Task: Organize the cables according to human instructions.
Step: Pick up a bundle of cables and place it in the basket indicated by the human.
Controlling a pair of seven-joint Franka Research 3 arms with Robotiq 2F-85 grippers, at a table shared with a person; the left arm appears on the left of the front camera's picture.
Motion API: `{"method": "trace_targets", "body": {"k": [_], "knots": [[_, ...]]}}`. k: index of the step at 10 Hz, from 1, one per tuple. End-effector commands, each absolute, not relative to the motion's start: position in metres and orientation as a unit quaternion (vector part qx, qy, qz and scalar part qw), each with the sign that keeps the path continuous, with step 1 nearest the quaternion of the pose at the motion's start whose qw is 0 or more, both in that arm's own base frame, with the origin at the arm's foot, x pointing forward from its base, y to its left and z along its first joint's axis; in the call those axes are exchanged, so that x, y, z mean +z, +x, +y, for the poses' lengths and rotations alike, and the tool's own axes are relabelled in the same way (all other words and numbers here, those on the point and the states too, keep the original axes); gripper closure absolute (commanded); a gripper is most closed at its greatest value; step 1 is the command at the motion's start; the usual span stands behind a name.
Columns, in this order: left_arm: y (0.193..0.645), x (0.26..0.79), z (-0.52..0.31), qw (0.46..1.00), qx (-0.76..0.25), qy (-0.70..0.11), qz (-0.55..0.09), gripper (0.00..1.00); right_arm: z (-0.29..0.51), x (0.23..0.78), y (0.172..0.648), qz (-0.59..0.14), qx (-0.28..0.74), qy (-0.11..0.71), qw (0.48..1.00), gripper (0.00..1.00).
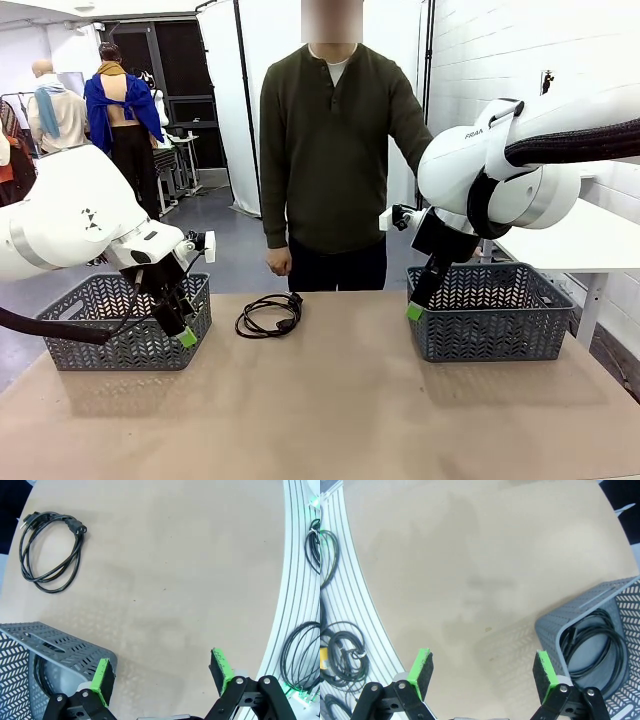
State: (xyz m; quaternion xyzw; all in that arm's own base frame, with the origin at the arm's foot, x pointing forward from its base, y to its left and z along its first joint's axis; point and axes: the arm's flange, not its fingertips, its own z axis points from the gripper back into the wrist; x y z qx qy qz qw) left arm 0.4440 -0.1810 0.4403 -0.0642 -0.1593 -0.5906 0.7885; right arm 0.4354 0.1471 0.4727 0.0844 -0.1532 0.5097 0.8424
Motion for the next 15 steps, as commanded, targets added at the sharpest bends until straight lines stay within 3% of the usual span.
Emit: {"method": "trace_targets", "body": {"k": [1, 13, 15], "knots": [[0.444, 0.443, -0.181, 0.788, -0.592, -0.065, -0.158, 0.0, 0.147, 0.473, 0.437, -0.152, 0.51, 0.081, 0.843, 0.0], [0.444, 0.443, -0.181, 0.788, -0.592, -0.065, -0.158, 0.0, 0.147, 0.473, 0.435, -0.153, 0.51, 0.084, 0.842, 0.0], [0.444, 0.443, -0.181, 0.788, -0.592, -0.065, -0.158, 0.0, 0.163, 0.478, 0.45, -0.147, 0.466, 0.093, 0.868, 0.0]]}}
